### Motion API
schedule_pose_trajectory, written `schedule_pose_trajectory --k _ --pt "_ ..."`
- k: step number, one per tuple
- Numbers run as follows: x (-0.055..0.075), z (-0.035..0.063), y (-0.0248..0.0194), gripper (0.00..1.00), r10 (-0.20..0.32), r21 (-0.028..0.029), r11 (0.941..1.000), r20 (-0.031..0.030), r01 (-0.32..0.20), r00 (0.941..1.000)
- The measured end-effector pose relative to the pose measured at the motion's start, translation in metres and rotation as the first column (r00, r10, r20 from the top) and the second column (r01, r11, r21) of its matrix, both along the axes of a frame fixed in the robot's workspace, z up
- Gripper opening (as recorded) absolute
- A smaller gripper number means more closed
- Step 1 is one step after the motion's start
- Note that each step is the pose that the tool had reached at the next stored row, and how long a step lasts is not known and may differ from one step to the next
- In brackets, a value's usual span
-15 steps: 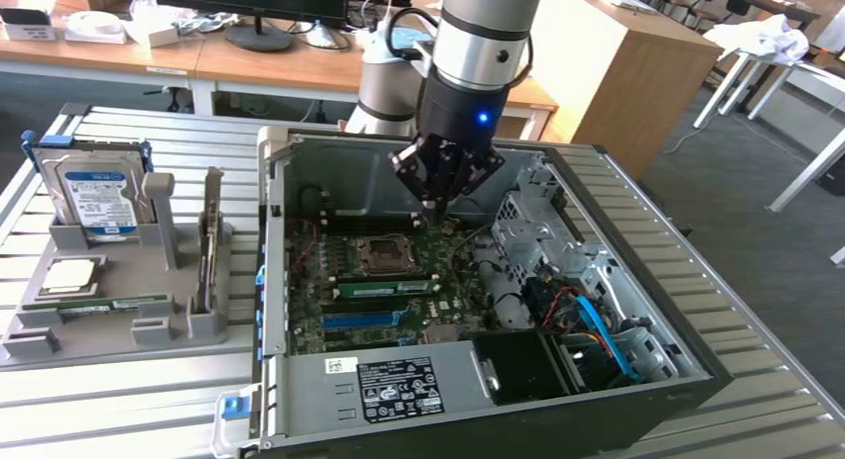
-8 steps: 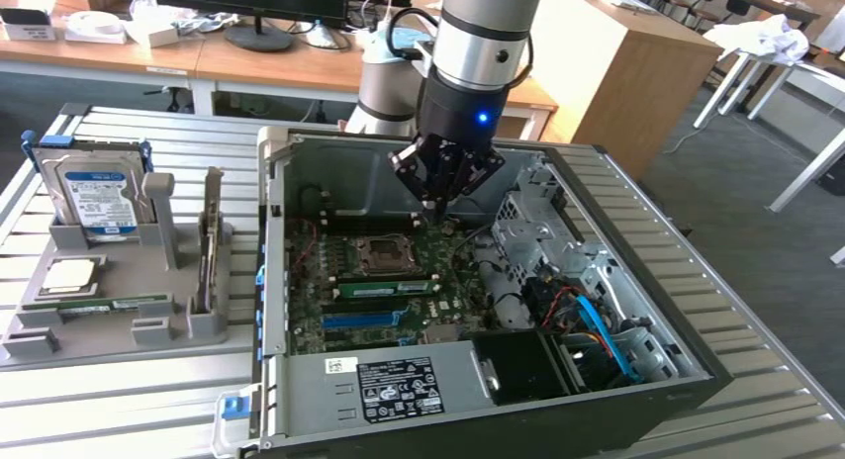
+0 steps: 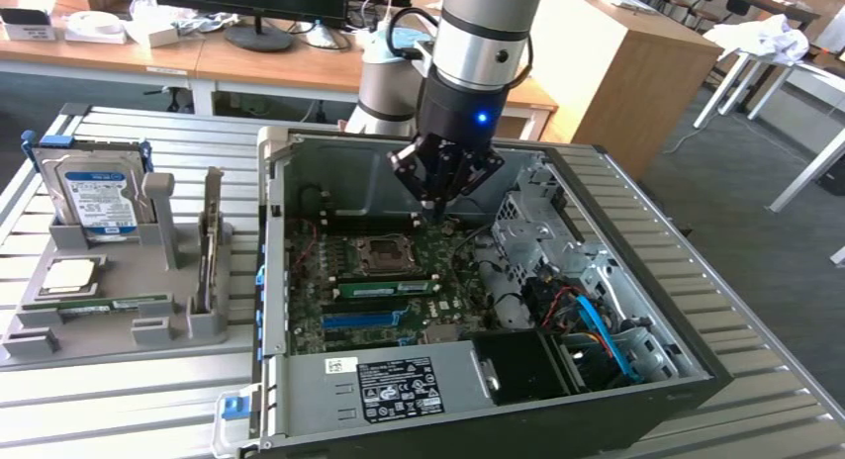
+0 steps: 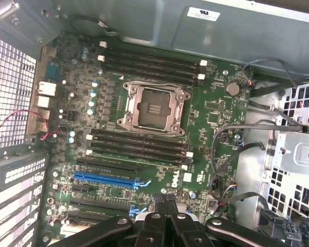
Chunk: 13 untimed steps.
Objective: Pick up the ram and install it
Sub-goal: 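Press down the ram until it locks into place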
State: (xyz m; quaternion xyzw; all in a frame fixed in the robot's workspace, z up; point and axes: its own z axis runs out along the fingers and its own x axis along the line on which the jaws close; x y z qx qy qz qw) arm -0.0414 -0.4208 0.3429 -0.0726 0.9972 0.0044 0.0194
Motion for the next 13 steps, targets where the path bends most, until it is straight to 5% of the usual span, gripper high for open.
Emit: schedule_pose_trajectory --k 9,11,13 --pt "-0.0006 -0.0005 0.0 0.1 -0.082 0.0 0.9966 -0.0065 0.082 0.9966" --pt "-0.0006 -0.0011 0.0 0.1 -0.089 -0.0007 0.996 -0.0139 0.089 0.9959" --pt "-0.0006 -0.0018 0.0 0.1 -0.093 -0.0021 0.9957 -0.0304 0.093 0.9952"
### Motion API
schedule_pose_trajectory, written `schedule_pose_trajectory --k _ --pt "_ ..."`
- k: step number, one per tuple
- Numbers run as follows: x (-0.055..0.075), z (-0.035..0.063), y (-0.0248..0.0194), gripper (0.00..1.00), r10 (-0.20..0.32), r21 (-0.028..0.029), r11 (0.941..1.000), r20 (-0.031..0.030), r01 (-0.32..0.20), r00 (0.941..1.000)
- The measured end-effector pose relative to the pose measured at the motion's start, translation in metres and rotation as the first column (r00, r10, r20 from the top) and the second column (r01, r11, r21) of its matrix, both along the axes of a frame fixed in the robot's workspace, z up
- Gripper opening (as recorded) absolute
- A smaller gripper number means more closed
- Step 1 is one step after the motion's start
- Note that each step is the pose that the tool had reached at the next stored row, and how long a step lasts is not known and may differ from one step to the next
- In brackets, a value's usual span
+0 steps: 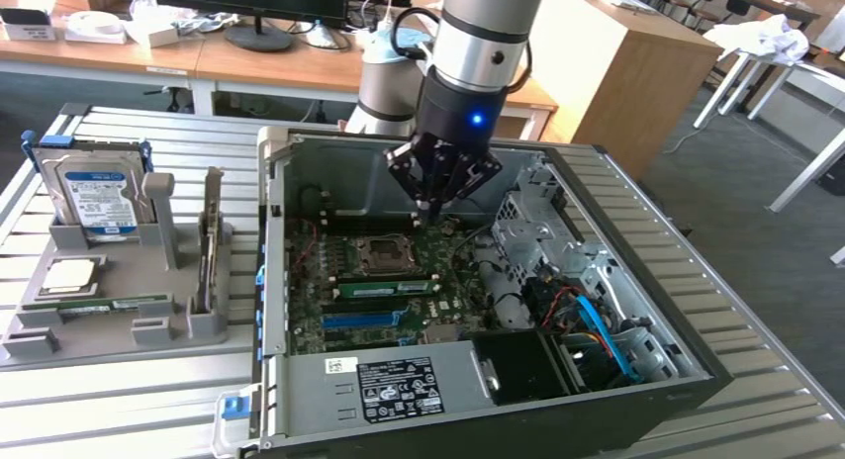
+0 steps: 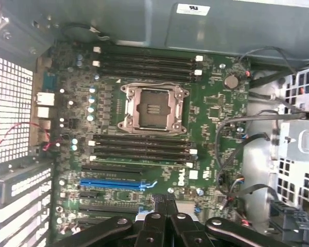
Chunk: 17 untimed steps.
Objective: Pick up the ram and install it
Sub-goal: 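Press down the ram until it locks into place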
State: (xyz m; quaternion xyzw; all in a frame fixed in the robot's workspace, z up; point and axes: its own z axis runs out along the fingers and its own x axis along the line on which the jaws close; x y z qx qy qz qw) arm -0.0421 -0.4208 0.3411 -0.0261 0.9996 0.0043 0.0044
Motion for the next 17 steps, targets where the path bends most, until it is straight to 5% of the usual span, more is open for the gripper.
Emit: schedule_pose_trajectory --k 2,4,17 --pt "0.0 -0.0005 0.0 0.1 -0.01 -0.0002 0.9999 -0.0147 0.01 0.9998" --pt "-0.0001 -0.0005 0.0 0.1 -0.013 -0.0006 0.9999 -0.0219 0.013 0.9997" --pt "0.0 -0.0007 0.0 0.1 -0.058 -0.0002 0.9983 -0.0221 0.058 0.9981"
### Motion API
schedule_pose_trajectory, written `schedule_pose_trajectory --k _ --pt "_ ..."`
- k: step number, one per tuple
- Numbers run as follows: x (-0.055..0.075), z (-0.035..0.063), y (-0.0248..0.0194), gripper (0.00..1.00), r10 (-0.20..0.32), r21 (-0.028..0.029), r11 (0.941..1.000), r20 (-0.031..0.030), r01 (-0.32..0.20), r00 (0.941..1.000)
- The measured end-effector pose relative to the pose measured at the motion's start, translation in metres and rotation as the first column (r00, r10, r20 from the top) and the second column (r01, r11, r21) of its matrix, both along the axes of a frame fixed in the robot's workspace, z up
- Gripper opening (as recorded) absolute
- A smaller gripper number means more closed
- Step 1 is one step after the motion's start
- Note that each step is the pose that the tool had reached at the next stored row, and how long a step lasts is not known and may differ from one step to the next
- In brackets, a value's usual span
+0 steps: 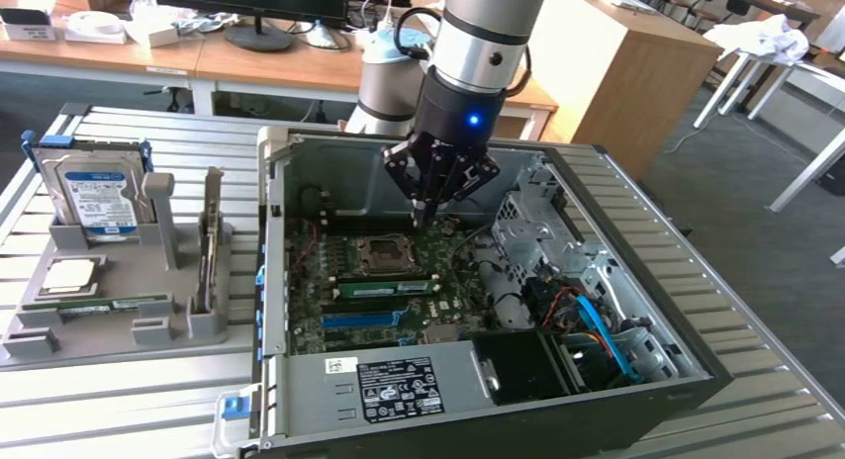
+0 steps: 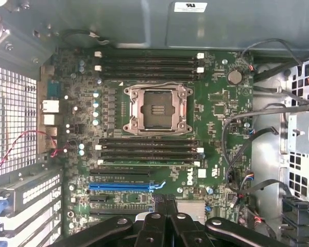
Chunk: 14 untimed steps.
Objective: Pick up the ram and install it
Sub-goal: 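Press down the ram until it locks into place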
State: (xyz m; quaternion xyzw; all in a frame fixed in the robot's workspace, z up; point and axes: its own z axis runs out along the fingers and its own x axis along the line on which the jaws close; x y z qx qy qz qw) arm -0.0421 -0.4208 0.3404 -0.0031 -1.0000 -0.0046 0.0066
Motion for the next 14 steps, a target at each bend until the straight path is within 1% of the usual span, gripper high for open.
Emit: schedule_pose_trajectory --k 14 --pt "0.0 0.0016 0.0 0.1 -0.005 0.0 1.0 0.0 0.005 1.0"
